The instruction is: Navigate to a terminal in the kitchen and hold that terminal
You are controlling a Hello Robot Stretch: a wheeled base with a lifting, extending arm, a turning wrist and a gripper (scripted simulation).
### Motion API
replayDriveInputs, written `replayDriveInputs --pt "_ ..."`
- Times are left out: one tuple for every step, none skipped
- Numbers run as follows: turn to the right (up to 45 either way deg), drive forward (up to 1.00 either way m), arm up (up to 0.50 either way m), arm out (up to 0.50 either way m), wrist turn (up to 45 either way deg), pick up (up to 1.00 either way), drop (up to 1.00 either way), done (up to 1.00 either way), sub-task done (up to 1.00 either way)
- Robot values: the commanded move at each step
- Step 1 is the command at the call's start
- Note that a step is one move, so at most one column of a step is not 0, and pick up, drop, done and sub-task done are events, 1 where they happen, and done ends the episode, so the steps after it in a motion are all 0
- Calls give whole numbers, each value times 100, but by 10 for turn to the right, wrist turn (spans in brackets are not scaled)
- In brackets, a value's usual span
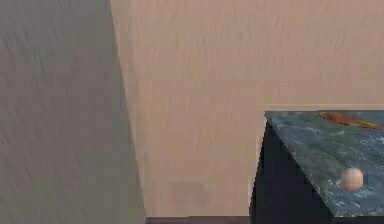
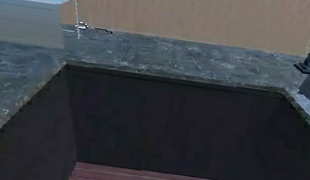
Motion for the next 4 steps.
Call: replayDriveInputs --pt "0 50 0 0 0 0 0 0 0" --pt "-330 0 0 0 0 0 0 0 0" --pt "0 0 50 0 0 0 0 0 0" --pt "0 0 38 0 0 0 0 0 0"
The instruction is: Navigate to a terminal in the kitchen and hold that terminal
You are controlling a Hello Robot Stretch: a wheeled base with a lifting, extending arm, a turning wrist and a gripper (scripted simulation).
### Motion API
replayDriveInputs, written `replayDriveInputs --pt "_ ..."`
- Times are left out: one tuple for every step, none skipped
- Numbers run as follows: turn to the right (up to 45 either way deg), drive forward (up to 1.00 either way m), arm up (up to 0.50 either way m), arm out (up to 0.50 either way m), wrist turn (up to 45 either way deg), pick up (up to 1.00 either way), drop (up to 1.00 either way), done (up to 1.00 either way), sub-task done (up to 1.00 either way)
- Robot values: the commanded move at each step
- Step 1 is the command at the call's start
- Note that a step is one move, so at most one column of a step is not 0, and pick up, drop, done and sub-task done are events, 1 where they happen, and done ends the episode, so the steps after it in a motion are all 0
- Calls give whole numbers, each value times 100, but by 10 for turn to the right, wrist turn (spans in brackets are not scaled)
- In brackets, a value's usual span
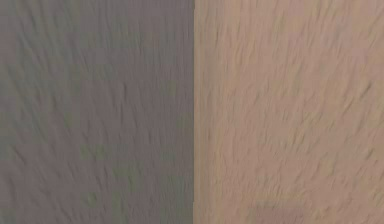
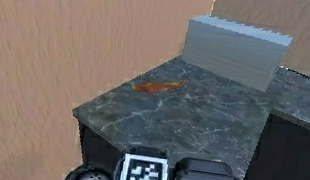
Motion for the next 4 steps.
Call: replayDriveInputs --pt "0 0 0 46 0 0 0 0 0" --pt "0 0 0 0 450 0 0 0 0" --pt "0 0 0 0 450 0 0 0 0" --pt "0 0 0 0 450 0 0 0 0"
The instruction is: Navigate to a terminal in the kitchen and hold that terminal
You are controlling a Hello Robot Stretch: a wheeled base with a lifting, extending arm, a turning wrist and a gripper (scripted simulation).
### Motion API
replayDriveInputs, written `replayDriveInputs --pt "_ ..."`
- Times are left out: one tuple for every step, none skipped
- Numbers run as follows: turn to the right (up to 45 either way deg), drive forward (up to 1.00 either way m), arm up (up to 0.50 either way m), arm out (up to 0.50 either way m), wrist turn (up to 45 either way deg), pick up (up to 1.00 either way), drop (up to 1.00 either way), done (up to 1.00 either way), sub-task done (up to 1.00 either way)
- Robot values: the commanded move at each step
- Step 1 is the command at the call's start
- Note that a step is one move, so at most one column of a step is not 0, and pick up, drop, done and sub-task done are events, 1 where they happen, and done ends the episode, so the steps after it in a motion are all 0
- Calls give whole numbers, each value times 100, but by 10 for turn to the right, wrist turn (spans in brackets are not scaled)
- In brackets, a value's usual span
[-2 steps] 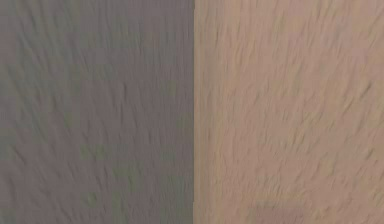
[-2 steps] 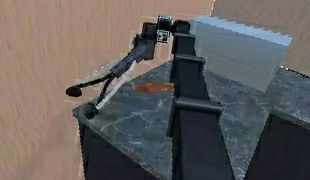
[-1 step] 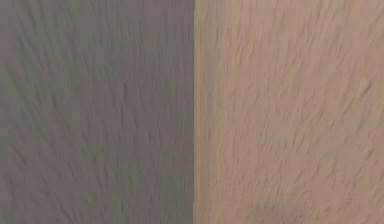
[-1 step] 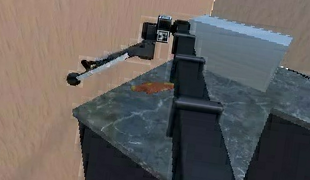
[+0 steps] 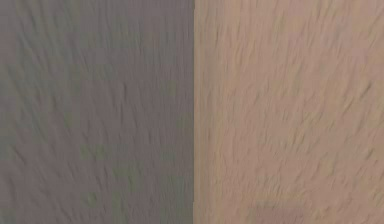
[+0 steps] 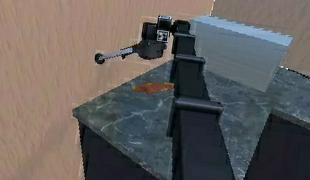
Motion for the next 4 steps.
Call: replayDriveInputs --pt "0 0 0 0 450 0 0 0 0" --pt "0 0 -14 0 0 0 0 0 0" --pt "0 0 0 0 0 100 0 0 0" --pt "0 0 10 0 0 0 0 0 0"
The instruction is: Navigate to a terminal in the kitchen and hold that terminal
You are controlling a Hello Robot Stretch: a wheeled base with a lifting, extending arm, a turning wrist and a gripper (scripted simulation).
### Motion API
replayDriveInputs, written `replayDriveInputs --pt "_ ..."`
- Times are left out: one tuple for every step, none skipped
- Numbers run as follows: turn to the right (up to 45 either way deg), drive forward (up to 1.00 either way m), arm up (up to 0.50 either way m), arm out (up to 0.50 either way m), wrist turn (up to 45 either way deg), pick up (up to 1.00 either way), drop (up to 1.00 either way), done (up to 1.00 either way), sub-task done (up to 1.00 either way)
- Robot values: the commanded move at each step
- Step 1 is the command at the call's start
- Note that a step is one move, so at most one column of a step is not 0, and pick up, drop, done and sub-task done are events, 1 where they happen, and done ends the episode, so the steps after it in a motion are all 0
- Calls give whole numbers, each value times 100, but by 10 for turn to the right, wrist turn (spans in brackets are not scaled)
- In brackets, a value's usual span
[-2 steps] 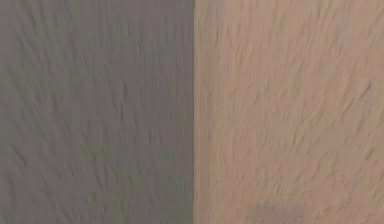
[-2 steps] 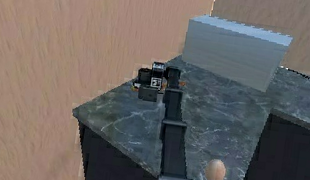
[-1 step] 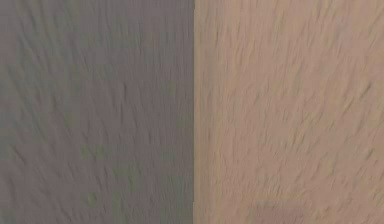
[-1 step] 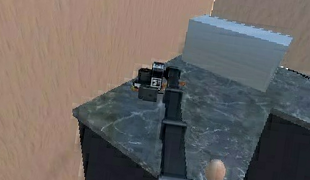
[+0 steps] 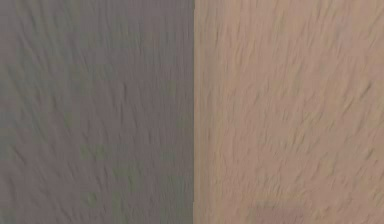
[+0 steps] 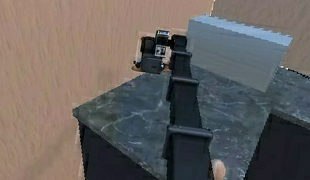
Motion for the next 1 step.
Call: replayDriveInputs --pt "0 0 0 0 0 0 0 100 0"
